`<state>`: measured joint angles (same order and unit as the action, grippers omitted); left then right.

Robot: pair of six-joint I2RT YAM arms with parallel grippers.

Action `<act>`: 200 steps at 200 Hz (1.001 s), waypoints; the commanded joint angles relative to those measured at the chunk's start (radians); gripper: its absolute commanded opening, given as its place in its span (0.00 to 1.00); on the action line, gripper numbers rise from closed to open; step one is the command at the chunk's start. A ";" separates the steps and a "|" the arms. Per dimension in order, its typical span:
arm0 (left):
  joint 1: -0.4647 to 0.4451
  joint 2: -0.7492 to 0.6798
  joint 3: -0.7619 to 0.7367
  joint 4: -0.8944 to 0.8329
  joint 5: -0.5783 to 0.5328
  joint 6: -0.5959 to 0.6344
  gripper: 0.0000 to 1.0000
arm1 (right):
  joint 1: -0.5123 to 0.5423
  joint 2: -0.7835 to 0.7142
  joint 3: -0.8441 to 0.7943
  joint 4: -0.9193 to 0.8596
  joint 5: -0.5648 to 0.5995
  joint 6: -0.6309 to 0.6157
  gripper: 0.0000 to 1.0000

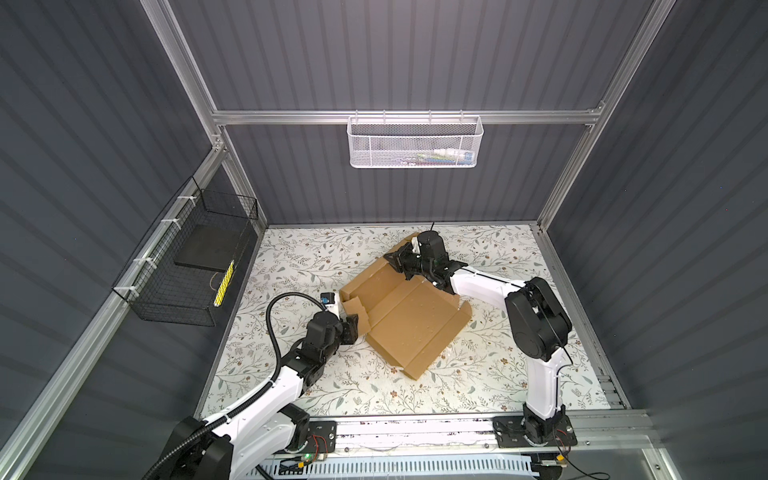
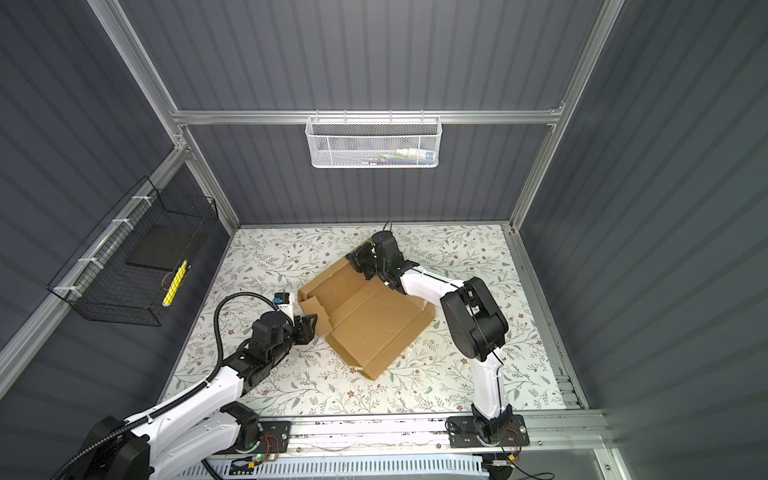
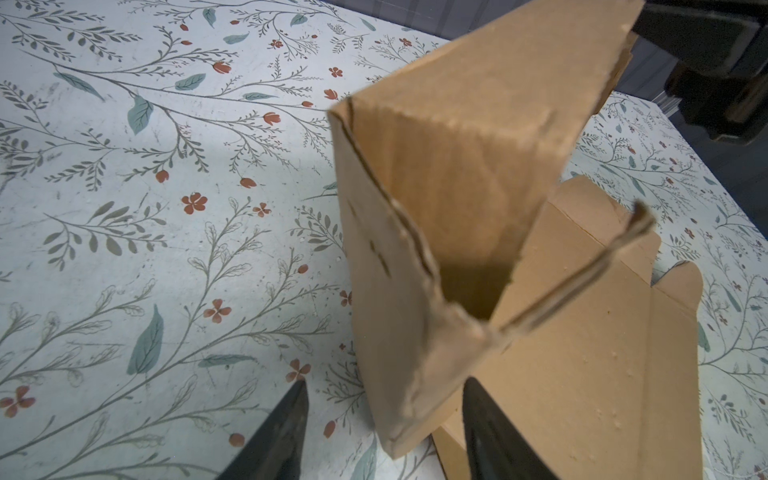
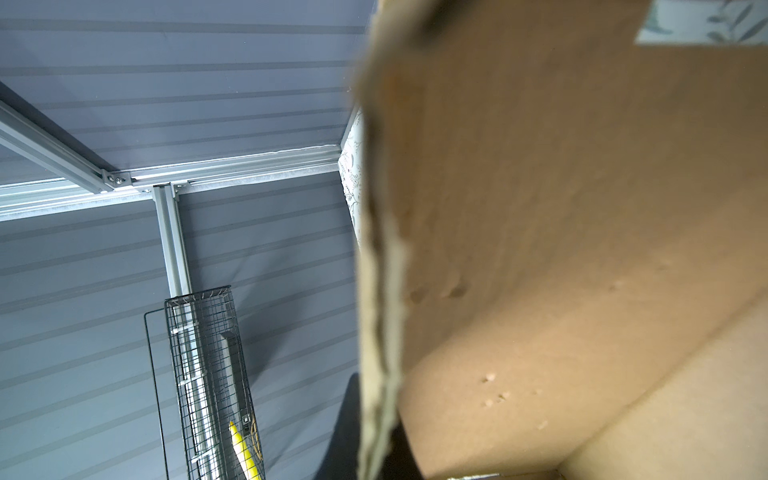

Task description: Fold the paper box

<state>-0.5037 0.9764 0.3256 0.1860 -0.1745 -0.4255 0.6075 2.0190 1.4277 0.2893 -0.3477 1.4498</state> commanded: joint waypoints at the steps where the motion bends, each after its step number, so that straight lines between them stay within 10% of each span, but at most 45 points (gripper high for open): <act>1: -0.004 0.017 -0.018 0.041 -0.041 -0.025 0.59 | 0.014 -0.030 -0.006 0.034 -0.017 -0.017 0.01; 200: -0.004 0.111 -0.014 0.116 -0.201 -0.061 0.61 | 0.044 -0.045 -0.130 0.127 0.003 -0.015 0.01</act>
<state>-0.5053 1.1099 0.3187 0.2722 -0.3450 -0.4763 0.6357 1.9221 1.2633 0.4381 -0.3332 1.4322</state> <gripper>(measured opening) 0.606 0.057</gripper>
